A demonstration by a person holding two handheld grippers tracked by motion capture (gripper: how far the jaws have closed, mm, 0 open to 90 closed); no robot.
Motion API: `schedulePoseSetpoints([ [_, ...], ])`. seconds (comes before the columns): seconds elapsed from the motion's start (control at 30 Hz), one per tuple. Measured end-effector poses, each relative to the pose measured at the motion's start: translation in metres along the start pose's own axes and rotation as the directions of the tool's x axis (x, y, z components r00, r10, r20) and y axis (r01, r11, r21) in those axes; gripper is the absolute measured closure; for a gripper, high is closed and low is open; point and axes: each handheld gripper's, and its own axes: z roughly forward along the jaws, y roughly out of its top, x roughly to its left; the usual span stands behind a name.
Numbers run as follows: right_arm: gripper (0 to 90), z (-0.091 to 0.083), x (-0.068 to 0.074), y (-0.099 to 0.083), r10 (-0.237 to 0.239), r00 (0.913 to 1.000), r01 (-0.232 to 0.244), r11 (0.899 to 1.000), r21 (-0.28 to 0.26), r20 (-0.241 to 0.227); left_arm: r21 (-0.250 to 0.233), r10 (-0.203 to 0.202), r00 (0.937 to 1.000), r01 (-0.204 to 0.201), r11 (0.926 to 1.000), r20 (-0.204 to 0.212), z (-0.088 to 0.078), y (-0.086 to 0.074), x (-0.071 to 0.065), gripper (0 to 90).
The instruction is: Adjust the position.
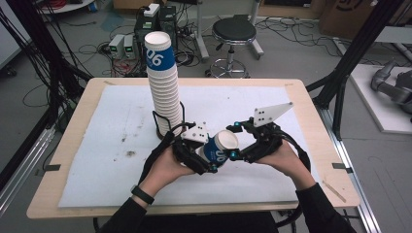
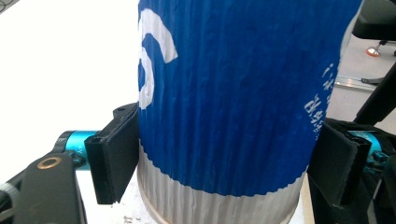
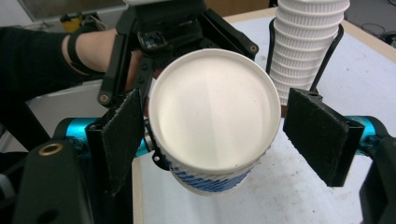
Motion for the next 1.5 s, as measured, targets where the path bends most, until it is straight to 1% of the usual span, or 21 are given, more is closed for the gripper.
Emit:
schedulePoseSetpoints([
  [0.1,24.0,0.003,0.0,-0.001,0.0,1.0,0.0,1.0,0.01,0.003,-0.005,0.008,1.0,-0.008,1.0,-0.001,0.0,0.001,-0.001,19.7],
  [0.17,28.6,0.004,-0.001,-0.002,0.0,0.9998,0.0,1.0,0.016,-0.02,-0.005,0.01,1.0,-0.01,0.9999,-0.001,-0.001,0.001,-0.001,19.7],
  [0.3,29.4,0.004,-0.001,-0.003,-0.005,0.9998,0.005,1.0,0.004,-0.021,-0.021,0.009,1.0,-0.009,0.9997,-0.004,0.0,0.001,-0.002,17.6],
  [0.4,29.4,0.002,-0.003,-0.004,0.003,0.9996,-0.003,1.0,-0.01,-0.029,-0.066,-0.003,0.9999,0.003,0.9978,0.01,-0.003,0.001,-0.001,16.7],
  [0.5,29.5,-0.001,-0.004,-0.004,0.006,0.9994,-0.007,0.999,-0.045,-0.035,-0.127,-0.025,0.9997,0.025,0.9916,0.002,-0.007,-0.002,0.001,13.2],
  [0.53,29.6,-0.002,-0.004,-0.004,0.008,0.9992,-0.01,0.999,-0.053,-0.038,-0.152,-0.031,0.9995,0.031,0.9879,0.002,-0.008,-0.003,0.002,12.7],
  [0.57,29.6,-0.003,-0.004,-0.004,0.015,0.9992,-0.017,0.997,-0.07,-0.038,-0.189,-0.057,0.9984,0.056,0.9804,0.004,-0.009,-0.005,0.002,11.5],
  [0.6,29.6,-0.005,-0.005,-0.005,0.02,0.9991,-0.023,0.996,-0.089,-0.038,-0.202,-0.062,0.9981,0.061,0.9776,0.003,-0.01,-0.006,0.003,9.0],
  [0.63,29.6,-0.006,-0.006,-0.005,0.023,0.9988,-0.028,0.994,-0.102,-0.043,-0.226,-0.077,0.997,0.076,0.9711,0.002,-0.01,-0.007,0.004,7.4],
  [0.7,29.6,-0.009,-0.007,-0.005,0.042,0.998,-0.048,0.99,-0.131,-0.048,-0.294,-0.093,0.9955,0.095,0.9511,0.021,-0.012,-0.011,0.005,6.9],
  [0.8,29.6,-0.011,-0.009,-0.006,0.056,0.9962,-0.068,0.981,-0.18,-0.067,-0.354,-0.114,0.9928,0.12,0.9274,0.037,-0.013,-0.013,0.005,6.9],
  [0.83,29.6,-0.012,-0.009,-0.006,0.064,0.9956,-0.076,0.979,-0.19,-0.069,-0.38,-0.121,0.9914,0.131,0.9157,0.05,-0.013,-0.014,0.005,6.9],
  [0.87,29.6,-0.013,-0.009,-0.006,0.076,0.9941,-0.09,0.976,-0.2,-0.078,-0.397,-0.119,0.9912,0.132,0.9082,0.058,-0.013,-0.015,0.005,6.9],
  [0.93,29.6,-0.013,-0.009,-0.007,0.083,0.9925,-0.101,0.97,-0.22,-0.089,-0.421,-0.123,0.991,0.134,0.8973,0.053,-0.013,-0.015,0.004,6.9],
  [1.0,29.6,-0.014,-0.009,-0.007,0.082,0.9926,-0.101,0.966,-0.237,-0.089,-0.426,-0.125,0.9905,0.137,0.8941,0.056,-0.012,-0.016,0.004,6.9],
  [1.13,29.6,-0.016,-0.009,-0.007,0.095,0.9903,-0.119,0.956,-0.269,-0.101,-0.465,-0.128,0.9877,0.155,0.8717,0.089,-0.012,-0.019,0.006,6.9],
  [1.2,29.6,-0.016,-0.01,-0.007,0.095,0.9897,-0.122,0.952,-0.281,-0.108,-0.47,-0.132,0.9866,0.162,0.8676,0.096,-0.013,-0.019,0.006,7.9],
  [1.27,29.6,-0.015,-0.01,-0.007,0.092,0.99,-0.12,0.95,-0.289,-0.107,-0.477,-0.122,0.9857,0.163,0.8638,0.116,-0.014,-0.02,0.007,12.7],
  [1.37,29.7,-0.016,-0.01,-0.008,0.099,0.9883,-0.129,0.947,-0.294,-0.117,-0.482,-0.113,0.9875,0.152,0.8627,0.11,-0.017,-0.02,0.007,15.6],
  [1.43,29.8,-0.016,-0.011,-0.009,0.098,0.9877,-0.131,0.945,-0.299,-0.122,-0.478,-0.108,0.9881,0.148,0.8661,0.11,-0.018,-0.02,0.008,16.8],
  [1.5,29.7,-0.016,-0.012,-0.01,0.098,0.9871,-0.131,0.949,-0.287,-0.127,-0.47,-0.102,0.9892,0.14,0.8718,0.105,-0.02,-0.019,0.008,17.4],
])
